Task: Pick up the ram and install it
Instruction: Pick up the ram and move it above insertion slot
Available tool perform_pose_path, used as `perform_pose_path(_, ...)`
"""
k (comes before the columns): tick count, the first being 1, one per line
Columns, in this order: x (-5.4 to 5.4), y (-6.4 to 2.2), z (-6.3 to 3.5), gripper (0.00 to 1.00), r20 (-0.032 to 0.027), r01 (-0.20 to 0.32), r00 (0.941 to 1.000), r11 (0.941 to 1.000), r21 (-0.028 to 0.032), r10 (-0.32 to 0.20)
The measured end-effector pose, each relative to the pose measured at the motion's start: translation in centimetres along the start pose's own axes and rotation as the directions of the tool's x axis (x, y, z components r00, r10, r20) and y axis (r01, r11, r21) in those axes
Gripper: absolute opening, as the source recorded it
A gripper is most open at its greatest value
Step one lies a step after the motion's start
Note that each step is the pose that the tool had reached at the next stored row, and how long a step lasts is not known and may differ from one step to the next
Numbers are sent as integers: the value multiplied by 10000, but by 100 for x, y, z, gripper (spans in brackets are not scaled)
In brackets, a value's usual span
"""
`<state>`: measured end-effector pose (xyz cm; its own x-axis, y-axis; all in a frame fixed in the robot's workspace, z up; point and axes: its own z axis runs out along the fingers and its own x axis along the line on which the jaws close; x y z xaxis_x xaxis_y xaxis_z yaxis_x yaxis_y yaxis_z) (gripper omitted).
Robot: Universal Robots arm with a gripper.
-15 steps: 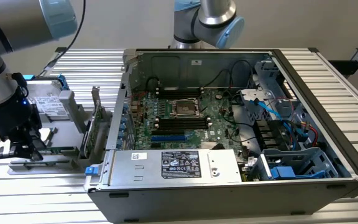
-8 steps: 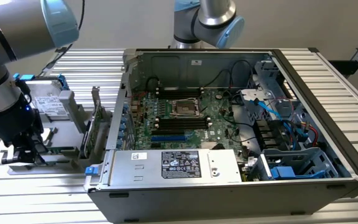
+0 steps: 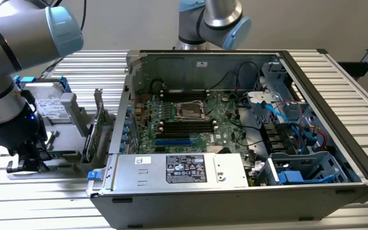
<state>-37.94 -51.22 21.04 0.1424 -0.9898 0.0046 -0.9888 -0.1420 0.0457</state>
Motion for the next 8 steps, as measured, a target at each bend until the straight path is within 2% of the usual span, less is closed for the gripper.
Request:
perform_pose_path(3, 0, -2, 54, 36, 58, -15, 10000, 10000, 8, 15)
perform_pose_path(8, -1, -6, 145, 36, 92, -190, 9998, 9998, 11, 190)
